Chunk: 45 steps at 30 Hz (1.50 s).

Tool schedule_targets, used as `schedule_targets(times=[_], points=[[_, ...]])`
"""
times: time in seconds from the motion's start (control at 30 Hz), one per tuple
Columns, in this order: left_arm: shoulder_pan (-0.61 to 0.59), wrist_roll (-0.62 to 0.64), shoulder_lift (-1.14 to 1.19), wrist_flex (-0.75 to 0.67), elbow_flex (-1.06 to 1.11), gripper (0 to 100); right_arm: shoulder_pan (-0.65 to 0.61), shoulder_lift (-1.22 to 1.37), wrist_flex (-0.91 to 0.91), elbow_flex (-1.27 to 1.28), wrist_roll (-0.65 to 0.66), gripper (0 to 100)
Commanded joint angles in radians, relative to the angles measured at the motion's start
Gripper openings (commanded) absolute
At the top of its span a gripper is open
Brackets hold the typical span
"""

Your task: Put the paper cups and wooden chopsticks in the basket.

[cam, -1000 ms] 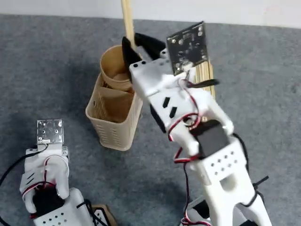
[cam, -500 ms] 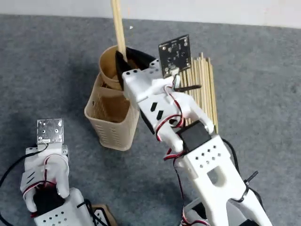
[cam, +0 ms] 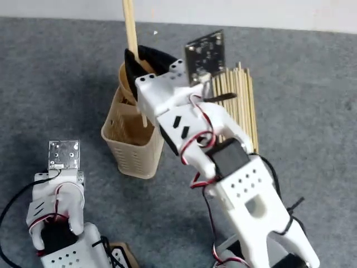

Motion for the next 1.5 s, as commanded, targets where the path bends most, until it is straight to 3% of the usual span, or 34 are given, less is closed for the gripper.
schedule_targets(times=[0.0,0.37,0.57,0.67,0.83,1.0,1.13,1.3,1.4,1.47], points=[[0.007,0.011,-0.005,-0.014,-0.004,17,-0.012,0.022,-0.001,0.038,-0.032,0.5],[0.007,0.009,-0.005,-0.018,0.005,17,-0.082,-0.240,-0.045,0.341,-0.051,0.5],[0.010,0.009,-0.005,-0.015,0.005,17,-0.130,-0.384,0.062,0.446,0.052,4.9],[0.010,0.009,-0.005,-0.014,0.005,17,-0.128,-0.403,0.102,0.449,0.057,10.3],[0.010,0.008,-0.005,-0.014,0.005,17,-0.120,-0.409,0.183,0.423,0.095,11.0],[0.010,0.008,-0.005,-0.014,0.007,17,-0.113,-0.401,0.484,0.191,0.183,11.0],[0.010,0.008,-0.005,-0.014,0.007,17,0.056,-0.406,0.777,-0.018,0.242,11.0],[0.010,0.008,-0.004,-0.012,0.007,17,0.469,-0.383,0.997,-0.130,0.373,11.1],[0.010,0.008,-0.004,-0.012,0.007,17,0.599,-0.323,0.997,0.018,0.499,11.1],[0.010,0.008,-0.004,-0.012,0.007,17,0.659,-0.263,0.883,0.145,0.552,11.1]])
